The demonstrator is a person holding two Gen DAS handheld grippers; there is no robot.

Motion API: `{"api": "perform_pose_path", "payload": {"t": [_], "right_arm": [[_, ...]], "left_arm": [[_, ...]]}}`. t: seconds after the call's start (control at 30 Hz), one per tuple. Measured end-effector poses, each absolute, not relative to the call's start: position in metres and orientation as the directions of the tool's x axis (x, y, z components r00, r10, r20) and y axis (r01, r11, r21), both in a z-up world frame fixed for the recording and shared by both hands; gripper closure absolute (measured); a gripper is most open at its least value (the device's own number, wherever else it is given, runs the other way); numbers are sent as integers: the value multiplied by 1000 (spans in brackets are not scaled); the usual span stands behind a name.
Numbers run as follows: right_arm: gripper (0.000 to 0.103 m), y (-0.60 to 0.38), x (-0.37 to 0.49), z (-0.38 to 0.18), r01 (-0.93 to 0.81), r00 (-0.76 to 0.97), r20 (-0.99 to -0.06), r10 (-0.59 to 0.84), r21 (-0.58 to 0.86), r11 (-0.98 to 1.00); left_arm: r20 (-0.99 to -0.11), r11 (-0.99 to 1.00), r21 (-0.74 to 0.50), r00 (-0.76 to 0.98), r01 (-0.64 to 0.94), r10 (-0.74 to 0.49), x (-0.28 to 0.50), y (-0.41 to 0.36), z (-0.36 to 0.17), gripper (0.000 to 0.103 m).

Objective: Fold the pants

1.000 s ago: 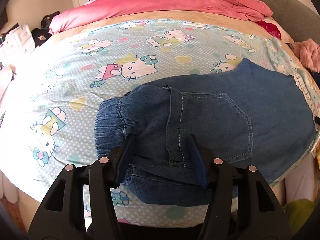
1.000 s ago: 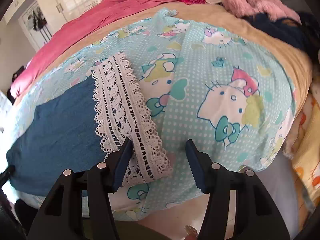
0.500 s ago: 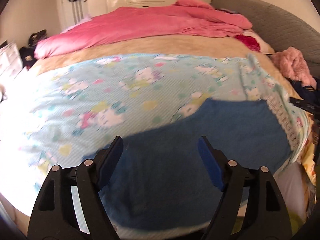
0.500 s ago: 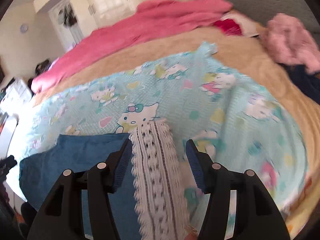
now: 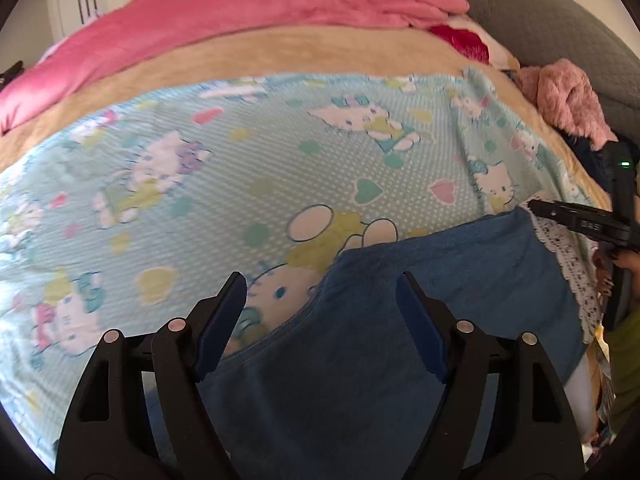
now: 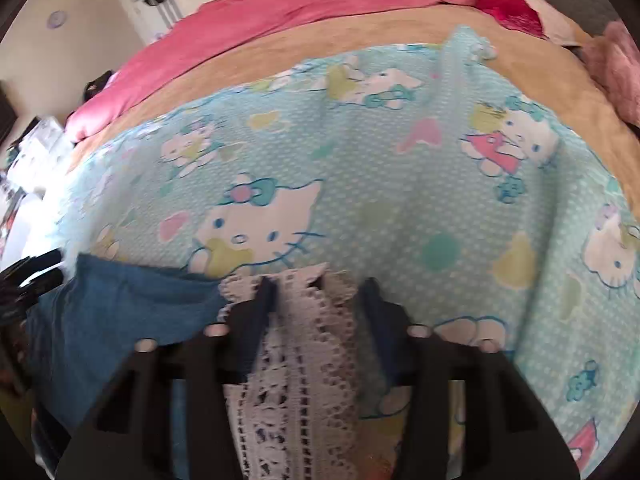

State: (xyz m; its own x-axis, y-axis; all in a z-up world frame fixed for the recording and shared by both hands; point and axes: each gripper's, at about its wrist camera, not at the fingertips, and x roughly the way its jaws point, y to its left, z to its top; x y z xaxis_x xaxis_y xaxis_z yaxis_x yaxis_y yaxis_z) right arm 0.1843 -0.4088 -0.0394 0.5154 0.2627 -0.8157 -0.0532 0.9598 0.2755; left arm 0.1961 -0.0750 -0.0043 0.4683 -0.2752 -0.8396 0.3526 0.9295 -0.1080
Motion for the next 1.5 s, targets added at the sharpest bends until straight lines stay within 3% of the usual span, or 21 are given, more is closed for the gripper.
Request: {"api": "perform_pose_path", "payload": {"t": [0.1, 0.13, 0.17, 0.27, 0.4, 0.53, 0.73, 0.83, 0.87, 0.9, 1.0, 1.07, 1.2, 1.5], "right_arm": [[74, -405, 183, -41, -71, 523, -811, 262, 265, 962], [76, -404, 183, -40, -79, 525, -809, 265, 263, 961], [80, -403, 181, -40, -90, 526, -807, 266, 259, 962], [86, -403, 175, -35, -112, 549, -793, 263, 242, 964], [89, -406, 166, -13, -125, 606, -750, 265, 239, 963], [89, -412, 171, 9, -137, 656, -709, 257, 223, 965], [89, -401, 207, -32, -109, 565, -807, 172, 134, 985], [87, -397, 209, -44, -109, 565, -812, 144, 100, 989], [84, -398, 210, -44, -102, 567, -812, 141, 101, 990], [79, -400, 210, -43, -91, 566, -813, 137, 103, 990], [62, -407, 205, -35, -56, 580, -808, 106, 90, 994], [54, -411, 196, -24, -33, 601, -796, 78, 73, 997], [42, -419, 167, 0, 1, 655, -754, 45, 60, 998], [42, -420, 103, 21, 41, 693, -721, 10, 53, 998]], "left_arm": [[-856, 930, -145, 429, 337, -289, 204, -81, -21, 38], [-859, 929, -171, 413, 327, -303, 204, -82, -26, 46], [-860, 928, -196, 399, 318, -319, 203, -82, -30, 62], [-860, 921, -161, 408, 355, -308, 194, -91, -29, 97], [-839, 916, -7, 495, 400, -223, 184, -106, -13, 98], [-810, 921, 34, 550, 388, -202, 191, -112, 3, 98], [-839, 931, 87, 530, 355, -123, 216, -117, -30, 100], [-831, 942, 55, 539, 332, -141, 214, -106, -35, 87], [-829, 943, 59, 542, 329, -137, 213, -103, -34, 78], [-828, 943, 54, 543, 327, -141, 212, -99, -32, 71], [-821, 954, 25, 550, 299, -151, 206, -83, -20, 65], [-812, 963, 58, 574, 265, -109, 197, -71, -10, 60], [-791, 981, 54, 608, 187, -72, 178, -38, 8, 39], [-748, 995, 27, 663, 96, -44, 120, 11, 30, 18]]}}
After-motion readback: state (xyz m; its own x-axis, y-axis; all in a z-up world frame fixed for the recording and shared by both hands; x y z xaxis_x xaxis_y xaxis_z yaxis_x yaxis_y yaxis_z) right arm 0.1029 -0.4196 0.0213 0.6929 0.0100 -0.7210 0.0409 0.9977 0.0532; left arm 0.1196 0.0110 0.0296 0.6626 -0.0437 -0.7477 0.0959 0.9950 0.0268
